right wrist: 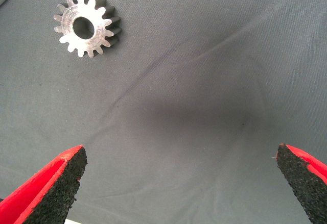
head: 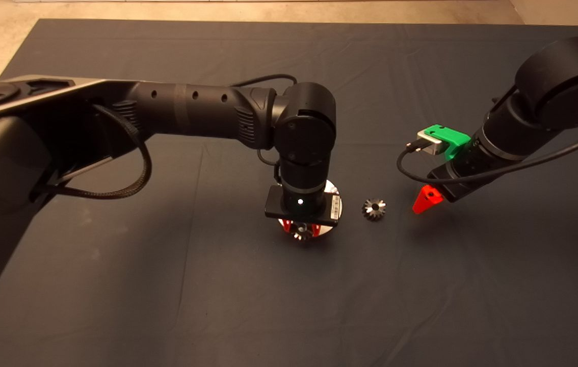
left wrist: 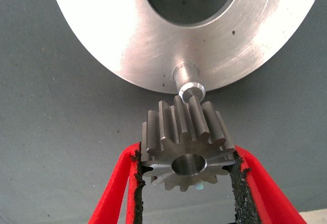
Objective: Install three planetary gears onto the carrier pins
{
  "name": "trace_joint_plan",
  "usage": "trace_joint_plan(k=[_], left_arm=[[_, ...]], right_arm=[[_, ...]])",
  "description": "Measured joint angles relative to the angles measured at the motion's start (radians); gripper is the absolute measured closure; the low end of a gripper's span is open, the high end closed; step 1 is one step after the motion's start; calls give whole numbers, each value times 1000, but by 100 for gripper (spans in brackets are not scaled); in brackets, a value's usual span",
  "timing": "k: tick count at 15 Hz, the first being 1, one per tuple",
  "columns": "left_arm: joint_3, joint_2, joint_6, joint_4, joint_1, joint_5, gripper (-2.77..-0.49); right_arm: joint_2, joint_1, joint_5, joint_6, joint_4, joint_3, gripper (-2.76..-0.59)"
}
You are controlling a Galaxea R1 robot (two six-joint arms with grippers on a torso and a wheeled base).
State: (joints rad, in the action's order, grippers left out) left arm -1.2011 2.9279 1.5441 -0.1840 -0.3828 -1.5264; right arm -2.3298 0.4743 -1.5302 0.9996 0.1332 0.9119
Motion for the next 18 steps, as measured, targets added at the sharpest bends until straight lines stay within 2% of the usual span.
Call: trace_joint_plan(k=[4, 14, 18], left_arm=[[-6, 0, -20, -3, 0, 0, -90], [-9, 0, -23, -19, 11, 0, -90], [-22, 3, -24, -19, 11, 7, -90]], right_arm=[[0, 0, 0, 0, 0, 0, -276], [-3, 0, 0, 0, 0, 0, -276], [-3, 0, 0, 0, 0, 0, -276]])
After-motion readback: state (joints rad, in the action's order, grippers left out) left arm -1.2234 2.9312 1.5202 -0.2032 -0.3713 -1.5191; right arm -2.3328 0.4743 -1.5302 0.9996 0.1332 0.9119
